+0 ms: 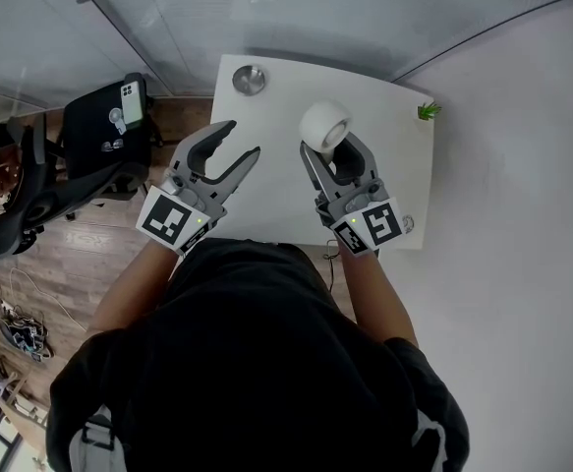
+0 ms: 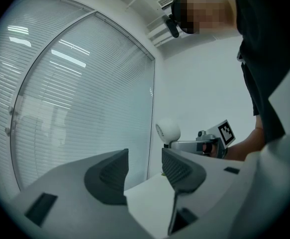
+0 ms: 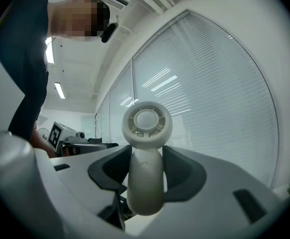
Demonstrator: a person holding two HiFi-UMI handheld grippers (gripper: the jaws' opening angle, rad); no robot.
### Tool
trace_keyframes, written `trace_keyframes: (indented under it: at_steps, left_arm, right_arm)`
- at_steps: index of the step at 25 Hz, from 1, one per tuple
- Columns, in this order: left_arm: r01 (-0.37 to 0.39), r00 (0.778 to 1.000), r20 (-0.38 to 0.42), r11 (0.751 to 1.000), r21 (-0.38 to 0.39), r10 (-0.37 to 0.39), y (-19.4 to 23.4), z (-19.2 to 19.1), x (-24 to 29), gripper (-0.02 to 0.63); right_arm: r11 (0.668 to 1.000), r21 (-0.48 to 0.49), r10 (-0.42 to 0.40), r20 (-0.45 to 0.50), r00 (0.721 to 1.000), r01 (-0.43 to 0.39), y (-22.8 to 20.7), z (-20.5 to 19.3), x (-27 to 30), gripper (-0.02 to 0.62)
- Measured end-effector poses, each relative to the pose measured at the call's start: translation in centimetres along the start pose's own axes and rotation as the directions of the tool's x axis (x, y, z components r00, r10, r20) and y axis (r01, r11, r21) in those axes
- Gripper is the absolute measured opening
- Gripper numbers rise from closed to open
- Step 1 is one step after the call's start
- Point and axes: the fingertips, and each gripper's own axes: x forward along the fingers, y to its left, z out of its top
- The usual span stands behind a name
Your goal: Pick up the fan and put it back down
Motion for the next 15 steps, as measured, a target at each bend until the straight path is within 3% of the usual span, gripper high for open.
trace_keyframes:
  at_steps: [15]
  left_arm:
    - [0.002, 1.000, 0.000, 1.000, 0.016, -0.002, -0.50, 0.16, 0.35, 0.207]
  right_arm:
    - [1.000, -0.007, 0.003, 0.003, 1.000, -0.003, -0.03, 0.45, -0.33, 0.195]
